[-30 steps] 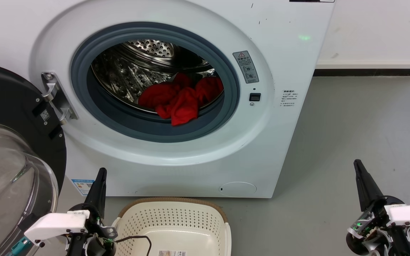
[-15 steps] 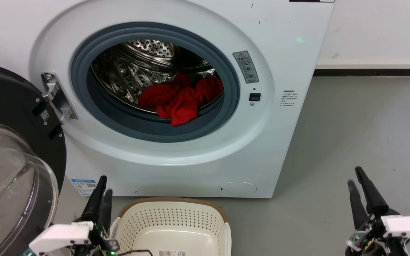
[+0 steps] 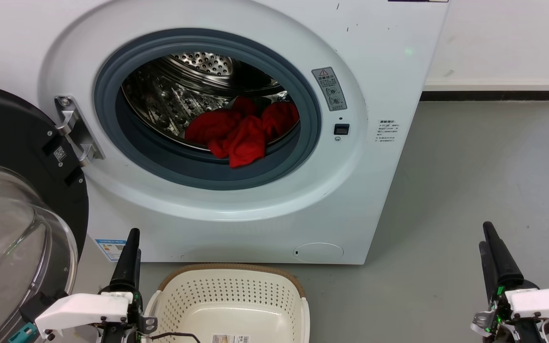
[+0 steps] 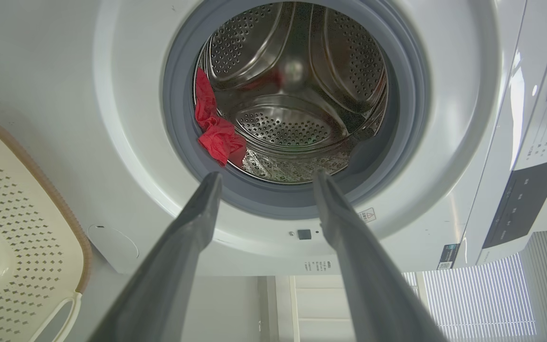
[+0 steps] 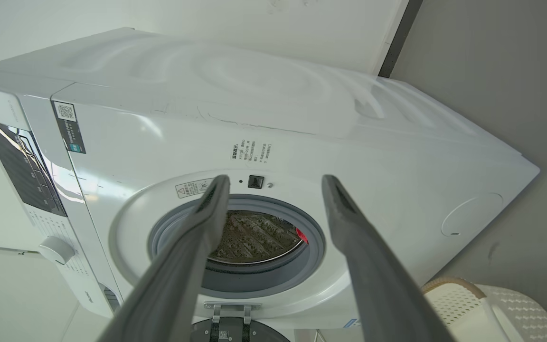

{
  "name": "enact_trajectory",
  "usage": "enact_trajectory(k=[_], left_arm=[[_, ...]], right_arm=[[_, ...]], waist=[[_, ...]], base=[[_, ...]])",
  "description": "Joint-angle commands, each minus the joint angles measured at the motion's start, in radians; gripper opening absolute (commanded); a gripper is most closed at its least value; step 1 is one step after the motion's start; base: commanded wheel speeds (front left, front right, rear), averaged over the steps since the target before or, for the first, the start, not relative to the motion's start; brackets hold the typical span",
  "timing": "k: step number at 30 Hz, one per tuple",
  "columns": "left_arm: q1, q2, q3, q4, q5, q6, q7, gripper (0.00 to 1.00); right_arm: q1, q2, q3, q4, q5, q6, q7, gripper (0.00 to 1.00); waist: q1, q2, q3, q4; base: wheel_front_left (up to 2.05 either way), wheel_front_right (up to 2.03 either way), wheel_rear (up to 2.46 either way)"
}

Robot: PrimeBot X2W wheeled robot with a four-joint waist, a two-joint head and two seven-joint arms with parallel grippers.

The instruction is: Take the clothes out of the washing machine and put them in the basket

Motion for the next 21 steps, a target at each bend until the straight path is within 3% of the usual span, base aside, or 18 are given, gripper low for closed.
enact_trajectory(k=[1,21], left_arm=[[-0.007,0.002,-0.003,-0.027,0.031,0.005,-0.009,1.00],[0.021,0.002,-0.065,-0.110,0.425,0.078,-0.091,1.00]], right_arm=[[-0.003,-0.001,-0.003,-0.028,-0.034,0.000,-0.009,1.00],[0.042,-0.001,0.035,-0.163,-0.530,0.000,-0.090,1.00]], waist=[[0.0000,-0.0001,0.000,0.000],[0.0000,-0.0001,0.005,0.000]], base=[[0.00,0.00,0.00],[0.00,0.00,0.00]])
